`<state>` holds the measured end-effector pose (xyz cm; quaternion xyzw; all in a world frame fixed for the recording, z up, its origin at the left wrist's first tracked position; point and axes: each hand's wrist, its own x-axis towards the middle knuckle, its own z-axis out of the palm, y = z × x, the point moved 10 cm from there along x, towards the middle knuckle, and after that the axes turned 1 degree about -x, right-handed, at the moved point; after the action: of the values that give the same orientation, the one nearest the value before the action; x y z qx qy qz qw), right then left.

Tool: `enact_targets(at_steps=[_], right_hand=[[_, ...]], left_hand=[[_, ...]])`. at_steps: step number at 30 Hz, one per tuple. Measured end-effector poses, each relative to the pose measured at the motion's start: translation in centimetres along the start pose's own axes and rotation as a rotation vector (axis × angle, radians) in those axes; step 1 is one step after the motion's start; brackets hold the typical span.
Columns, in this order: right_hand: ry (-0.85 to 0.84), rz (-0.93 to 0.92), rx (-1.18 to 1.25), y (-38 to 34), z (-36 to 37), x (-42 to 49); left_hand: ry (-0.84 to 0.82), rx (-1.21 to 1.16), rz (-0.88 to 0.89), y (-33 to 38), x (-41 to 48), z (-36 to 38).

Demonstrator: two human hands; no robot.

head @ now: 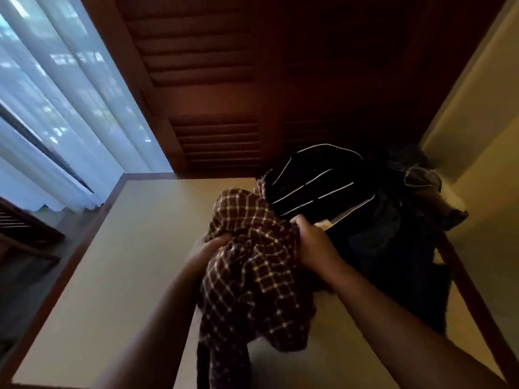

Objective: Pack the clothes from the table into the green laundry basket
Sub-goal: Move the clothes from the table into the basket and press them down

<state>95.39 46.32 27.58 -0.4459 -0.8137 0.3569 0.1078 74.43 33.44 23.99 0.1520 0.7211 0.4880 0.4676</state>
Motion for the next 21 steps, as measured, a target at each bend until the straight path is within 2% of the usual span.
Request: enact_targets(at_steps=[2,4,5,7,9,11,13,16,19,21], right_hand=[[0.166,-0.117,-0.397,-0.2,-3.2,1.6],[0.309,-0.175,-0.674,-0.4,-7.1,2.8],[0.299,-0.125,-0.749,0.8,-8.6,3.9],[0.170,0.024,-0.811,4.5,-10.0,6.3],[0.036,0.135,-0.768,7.2,-10.1,7.9],[-0.009,0.068,-0.679,6.4,-8.3,8.1],[-0.048,-0.092,-0.373,3.2,-4.9,6.6],[-0.282,-0.236,0.046,-2.5,1.4,1.3],[-0.599,-0.111,0.156,-4.4,5.1,-2.4],[-0.773,-0.070,0.118,-4.5,6.0,-3.6]], left_hand=[[0.157,0.072,0.140,0.9,0.0,0.0],[0.258,0.419,0.253,1.8,-0.8,1.6],[0.207,0.588,0.251,1.0,-0.5,2.8],[0.034,0.818,0.171,-1.9,0.5,5.1],[-0.107,0.964,0.083,-4.6,0.6,6.7],[-0.105,1.019,0.064,-5.9,0.8,6.9],[0.011,1.004,0.111,-5.9,1.2,5.5],[0.223,0.960,0.131,-6.5,1.8,2.0],[0.428,0.807,-0.032,-8.6,1.4,-3.0],[0.494,0.810,-0.048,-9.3,0.1,-5.5]])
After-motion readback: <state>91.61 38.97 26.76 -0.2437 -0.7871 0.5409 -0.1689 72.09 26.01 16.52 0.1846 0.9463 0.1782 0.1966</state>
